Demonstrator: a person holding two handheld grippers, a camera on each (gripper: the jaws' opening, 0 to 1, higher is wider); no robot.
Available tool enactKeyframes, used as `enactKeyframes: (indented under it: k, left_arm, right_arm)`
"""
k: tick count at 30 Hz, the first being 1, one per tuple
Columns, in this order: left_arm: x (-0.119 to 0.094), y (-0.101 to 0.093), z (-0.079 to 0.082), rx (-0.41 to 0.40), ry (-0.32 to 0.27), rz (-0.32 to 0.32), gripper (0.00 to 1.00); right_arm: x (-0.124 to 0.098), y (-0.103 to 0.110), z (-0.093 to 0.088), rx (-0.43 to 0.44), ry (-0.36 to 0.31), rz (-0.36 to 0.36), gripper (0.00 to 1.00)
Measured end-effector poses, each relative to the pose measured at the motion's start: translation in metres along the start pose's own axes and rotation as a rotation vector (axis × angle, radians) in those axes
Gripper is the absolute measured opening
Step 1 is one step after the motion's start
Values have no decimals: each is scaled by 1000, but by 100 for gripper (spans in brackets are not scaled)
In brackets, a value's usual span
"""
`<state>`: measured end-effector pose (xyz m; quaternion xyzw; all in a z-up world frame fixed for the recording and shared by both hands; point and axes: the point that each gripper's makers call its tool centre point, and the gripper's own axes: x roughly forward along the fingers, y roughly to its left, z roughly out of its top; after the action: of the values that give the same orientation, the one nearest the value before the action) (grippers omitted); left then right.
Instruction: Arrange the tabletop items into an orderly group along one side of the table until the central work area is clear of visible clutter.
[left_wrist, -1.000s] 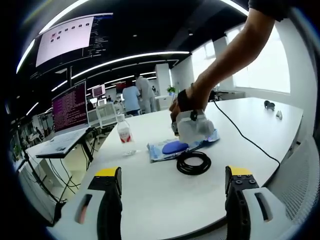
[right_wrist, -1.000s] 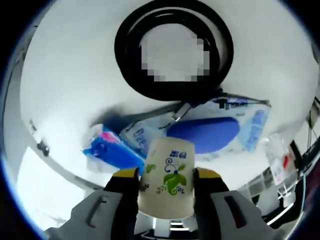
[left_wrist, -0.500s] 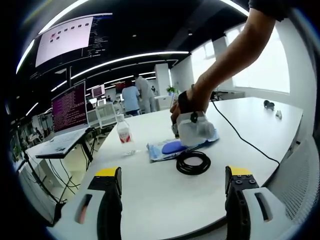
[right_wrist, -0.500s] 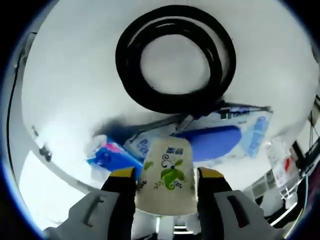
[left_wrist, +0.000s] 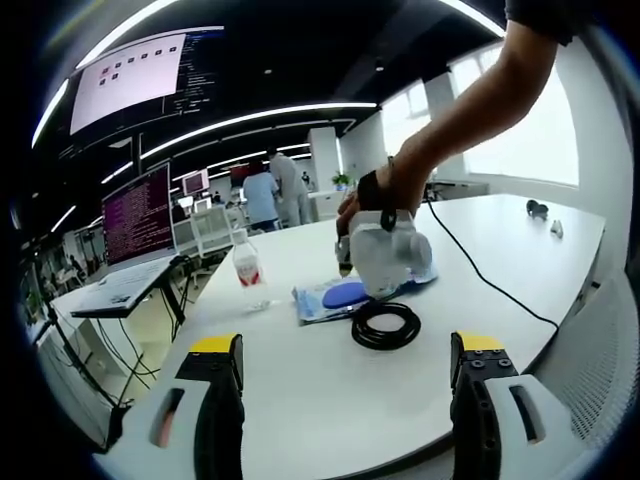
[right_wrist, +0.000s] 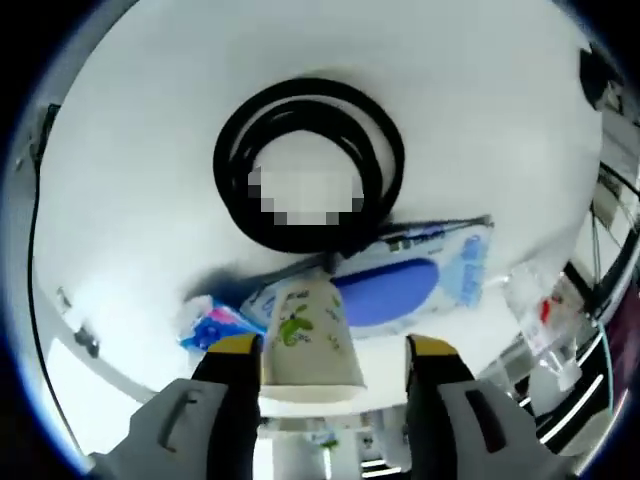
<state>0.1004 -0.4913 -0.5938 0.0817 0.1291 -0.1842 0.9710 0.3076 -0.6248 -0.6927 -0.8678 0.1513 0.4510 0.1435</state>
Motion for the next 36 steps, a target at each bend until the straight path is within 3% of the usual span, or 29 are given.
enactKeyframes:
  k: [5, 8, 13, 16, 20, 28, 32, 36]
  left_arm:
    - [0, 0, 0, 0, 1, -2, 84]
    - [0, -1, 0, 0, 2, -5, 84]
    - [0, -2, -1, 3, 6, -11, 85]
    - [1, -3, -1, 3, 7, -15, 85]
    - [1, -3, -1, 4, 10, -19, 85]
    - [1, -5, -1, 4, 13, -23, 87]
    - [1, -5, -2, 4, 16, -27, 87]
    - [1, -6, -3, 11, 22, -29, 87]
  right_arm:
    - [-14, 1, 4, 143, -93, -7, 59]
    - [-23, 5, 13, 274, -199, -3, 64]
    - [-40, 11, 24, 503, -379, -2, 67]
    - [-50, 11, 28, 685, -515, -5, 70]
    - [-63, 7, 31, 940, -714, -38, 84]
    - [-67, 25, 21, 1318, -897, -53, 87]
    - [-71, 32, 13, 1565, -1028, -68, 90]
    - [-64, 42, 9, 1711, -1077, -49, 90]
